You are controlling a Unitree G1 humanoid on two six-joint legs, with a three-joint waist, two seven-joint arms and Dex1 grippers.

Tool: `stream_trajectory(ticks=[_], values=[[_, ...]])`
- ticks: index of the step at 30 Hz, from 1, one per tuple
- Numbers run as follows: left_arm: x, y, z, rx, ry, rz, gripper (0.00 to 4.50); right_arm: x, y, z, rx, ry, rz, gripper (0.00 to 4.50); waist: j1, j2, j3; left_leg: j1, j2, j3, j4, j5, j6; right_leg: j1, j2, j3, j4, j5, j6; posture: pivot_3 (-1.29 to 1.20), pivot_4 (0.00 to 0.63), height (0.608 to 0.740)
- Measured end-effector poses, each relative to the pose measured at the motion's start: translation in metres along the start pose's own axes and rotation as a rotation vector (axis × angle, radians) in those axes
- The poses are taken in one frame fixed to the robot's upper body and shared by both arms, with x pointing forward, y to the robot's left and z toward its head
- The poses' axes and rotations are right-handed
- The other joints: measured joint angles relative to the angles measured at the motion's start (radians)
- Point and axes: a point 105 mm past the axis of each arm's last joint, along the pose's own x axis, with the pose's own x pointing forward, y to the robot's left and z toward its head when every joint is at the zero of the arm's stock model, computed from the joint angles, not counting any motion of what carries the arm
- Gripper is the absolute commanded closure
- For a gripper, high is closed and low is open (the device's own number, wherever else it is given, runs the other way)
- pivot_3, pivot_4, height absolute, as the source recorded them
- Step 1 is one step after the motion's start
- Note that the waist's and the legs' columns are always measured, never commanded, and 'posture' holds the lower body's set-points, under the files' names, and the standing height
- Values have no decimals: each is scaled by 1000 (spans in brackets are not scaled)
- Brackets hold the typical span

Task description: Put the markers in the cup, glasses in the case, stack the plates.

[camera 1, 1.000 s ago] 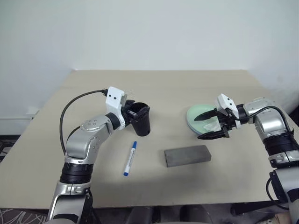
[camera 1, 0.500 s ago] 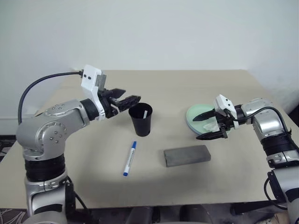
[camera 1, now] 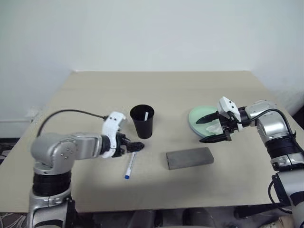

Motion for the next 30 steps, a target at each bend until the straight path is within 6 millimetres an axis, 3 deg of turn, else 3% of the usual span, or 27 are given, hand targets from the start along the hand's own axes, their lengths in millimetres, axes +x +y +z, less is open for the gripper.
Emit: stream_trajectory(ticks=[8, 18, 22, 30], values=[[17, 6, -14, 0, 85, 111, 556, 0, 0, 0, -1, 0, 4, 146, 0, 0, 0, 0, 0, 0, -1, 0, 0, -1, 0, 4, 0, 1, -1, 0, 0, 700], [17, 8, -17, 26, 109, 157, 556, 0, 1, 0, -1, 1, 5, 146, -1, 0, 0, 0, 0, 0, -2, 0, 0, -2, 0, 5, 0, 2, -3, 0, 0, 700], [17, 11, -19, 39, 120, 185, 1466, 0, 0, 0, -1, 1, 5, 146, -2, 0, 0, 0, 0, 0, -2, 0, 0, -3, 0, 6, 0, 2, -3, 0, 0, 700], [13, 21, -20, 60, 141, 251, 4236, 0, 0, 0, -1, 1, 5, 146, -2, 0, 0, 0, 0, 1, -3, 0, 0, -4, 0, 7, 0, 3, -5, 0, 0, 700]])
